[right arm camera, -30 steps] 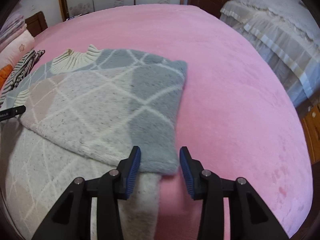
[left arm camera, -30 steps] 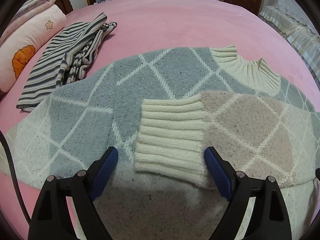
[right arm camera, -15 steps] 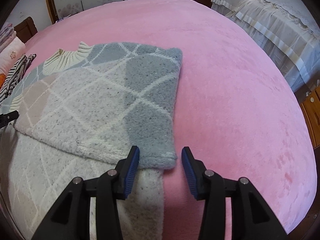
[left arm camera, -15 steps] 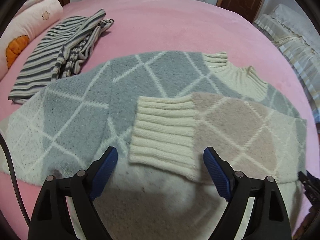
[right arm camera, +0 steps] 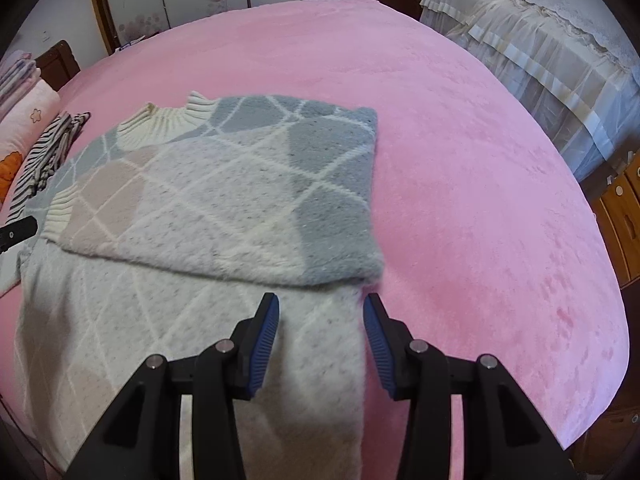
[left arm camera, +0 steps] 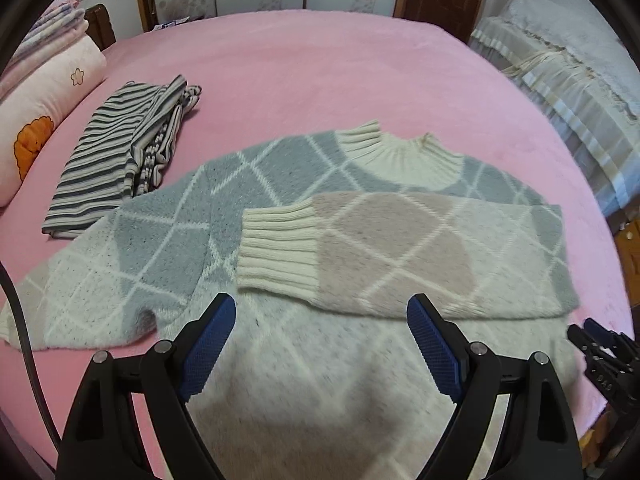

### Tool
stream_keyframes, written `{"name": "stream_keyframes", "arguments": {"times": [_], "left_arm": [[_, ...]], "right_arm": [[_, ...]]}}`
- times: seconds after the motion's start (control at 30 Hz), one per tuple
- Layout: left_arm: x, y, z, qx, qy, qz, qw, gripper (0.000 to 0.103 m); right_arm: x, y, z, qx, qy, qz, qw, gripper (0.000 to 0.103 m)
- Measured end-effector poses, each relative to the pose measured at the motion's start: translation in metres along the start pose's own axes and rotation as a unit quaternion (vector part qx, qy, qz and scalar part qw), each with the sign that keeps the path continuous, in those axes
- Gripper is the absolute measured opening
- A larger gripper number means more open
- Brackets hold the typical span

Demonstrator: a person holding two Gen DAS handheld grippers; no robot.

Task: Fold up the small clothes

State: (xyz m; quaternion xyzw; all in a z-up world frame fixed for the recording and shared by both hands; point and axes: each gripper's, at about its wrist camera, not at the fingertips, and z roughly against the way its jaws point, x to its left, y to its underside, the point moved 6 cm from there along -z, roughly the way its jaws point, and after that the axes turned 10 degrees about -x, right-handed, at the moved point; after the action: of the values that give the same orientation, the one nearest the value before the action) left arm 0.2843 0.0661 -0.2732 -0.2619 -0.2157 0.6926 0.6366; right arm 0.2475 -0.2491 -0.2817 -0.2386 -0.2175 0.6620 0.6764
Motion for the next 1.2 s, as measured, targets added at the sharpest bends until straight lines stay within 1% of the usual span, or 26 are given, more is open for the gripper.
{"name": "stream_keyframes", "arguments": {"times": [0.07,0.23,0.33,0.43,0.57,0.7,0.77,0.93,1.07,1.2], "left_arm": [[-0.003,0.000,0.016,-0.007,0.008,-0.001,0.9999,0.087],[-0.003,0.011,0.053,-0.025,-0.009,-0.015,0.9995,0.087],[0.001,0.023,0.073,-0.030,-0.008,-0.010,0.9995,0.087],[0.010,0.032,0.084,-0.028,-0.006,0.000,0.9996,0.087],[0.037,0.038,0.101,-0.034,-0.014,0.016,0.9992,0.087],[0.067,0.037,0.120,-0.047,-0.032,0.034,0.9978,0.087],[0.086,0.036,0.130,-0.054,-0.044,0.047,0.9965,0.087],[0.120,0.034,0.149,-0.068,-0.058,0.075,0.9931,0.087],[0.147,0.037,0.160,-0.071,-0.076,0.093,0.9902,0.087],[0.187,0.045,0.165,-0.064,-0.099,0.121,0.9855,0.087]], "right_arm": [[0.007,-0.001,0.011,-0.008,-0.006,0.002,1.000,0.044],[0.025,-0.004,0.040,-0.028,-0.028,0.000,0.999,0.044],[0.041,-0.004,0.055,-0.034,-0.046,0.000,0.998,0.044],[0.060,-0.006,0.065,-0.037,-0.061,0.005,0.997,0.044],[0.094,-0.013,0.078,-0.047,-0.085,0.022,0.995,0.044],[0.129,-0.021,0.093,-0.061,-0.109,0.041,0.991,0.044],[0.146,-0.026,0.100,-0.068,-0.123,0.051,0.989,0.044],[0.192,-0.039,0.120,-0.089,-0.154,0.078,0.981,0.044],[0.225,-0.046,0.129,-0.099,-0.175,0.100,0.975,0.044],[0.259,-0.049,0.130,-0.103,-0.191,0.124,0.968,0.044]]}}
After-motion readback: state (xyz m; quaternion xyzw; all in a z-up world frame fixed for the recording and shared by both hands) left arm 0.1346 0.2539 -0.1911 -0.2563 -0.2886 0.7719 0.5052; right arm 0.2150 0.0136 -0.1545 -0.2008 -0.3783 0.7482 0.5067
